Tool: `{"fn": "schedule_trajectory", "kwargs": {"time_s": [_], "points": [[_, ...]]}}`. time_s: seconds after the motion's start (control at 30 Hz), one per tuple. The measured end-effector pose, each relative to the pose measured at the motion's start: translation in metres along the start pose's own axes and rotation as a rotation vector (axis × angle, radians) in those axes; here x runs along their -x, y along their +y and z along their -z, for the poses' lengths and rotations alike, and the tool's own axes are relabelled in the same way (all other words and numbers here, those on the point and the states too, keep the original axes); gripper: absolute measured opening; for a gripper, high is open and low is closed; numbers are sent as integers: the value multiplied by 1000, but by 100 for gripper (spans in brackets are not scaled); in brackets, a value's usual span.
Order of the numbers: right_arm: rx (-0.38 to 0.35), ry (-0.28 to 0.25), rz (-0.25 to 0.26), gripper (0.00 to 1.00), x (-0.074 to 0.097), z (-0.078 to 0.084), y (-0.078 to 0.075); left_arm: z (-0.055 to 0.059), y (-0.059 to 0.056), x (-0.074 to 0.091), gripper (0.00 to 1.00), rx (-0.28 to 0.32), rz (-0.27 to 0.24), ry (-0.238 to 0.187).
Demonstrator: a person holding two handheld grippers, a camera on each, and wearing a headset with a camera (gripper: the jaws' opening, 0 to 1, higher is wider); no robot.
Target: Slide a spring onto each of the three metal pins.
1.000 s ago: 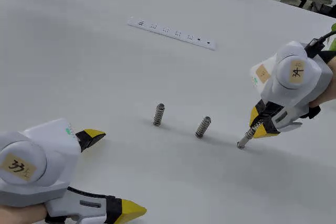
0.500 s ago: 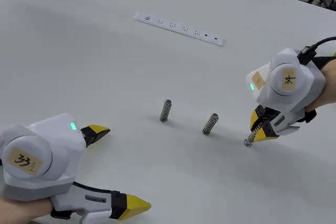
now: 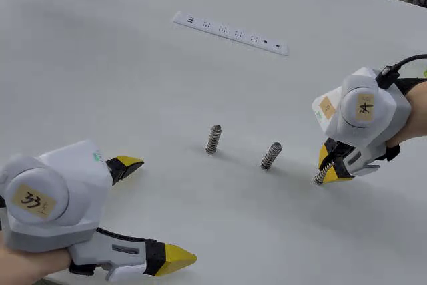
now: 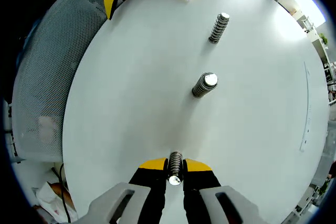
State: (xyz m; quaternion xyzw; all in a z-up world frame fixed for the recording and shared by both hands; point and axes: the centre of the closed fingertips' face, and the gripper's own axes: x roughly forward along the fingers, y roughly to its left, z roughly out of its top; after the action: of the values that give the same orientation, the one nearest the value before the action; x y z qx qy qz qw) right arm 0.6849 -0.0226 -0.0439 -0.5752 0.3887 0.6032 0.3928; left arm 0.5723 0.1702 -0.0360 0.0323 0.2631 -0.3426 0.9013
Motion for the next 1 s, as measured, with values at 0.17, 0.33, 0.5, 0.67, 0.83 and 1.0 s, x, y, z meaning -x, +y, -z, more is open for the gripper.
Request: {"fn": "schedule_trajectory", "kwargs": {"time_s": [0.17, 0.33, 0.5, 0.67, 0.83, 1.0], "points": [[-13, -17, -2, 11, 0, -2, 1, 0, 0, 0, 96, -1, 1, 2], [-31, -38, 16, 32, 0, -4, -1, -2, 0, 1, 96, -5, 1, 1], [-65, -76, 42, 57, 0, -4, -2, -4, 2, 1, 96, -8, 0, 0], [-130, -146, 69, 70, -1, -4, -2, -10, 5, 3, 96, -16, -4, -4], [-196, -232, 112, 87, 0, -7, 1, -15, 7, 4, 96, -19, -7, -10], [-265, -306, 130, 97, 1, -10, 9, -18, 7, 3, 96, -20, -5, -13]]}}
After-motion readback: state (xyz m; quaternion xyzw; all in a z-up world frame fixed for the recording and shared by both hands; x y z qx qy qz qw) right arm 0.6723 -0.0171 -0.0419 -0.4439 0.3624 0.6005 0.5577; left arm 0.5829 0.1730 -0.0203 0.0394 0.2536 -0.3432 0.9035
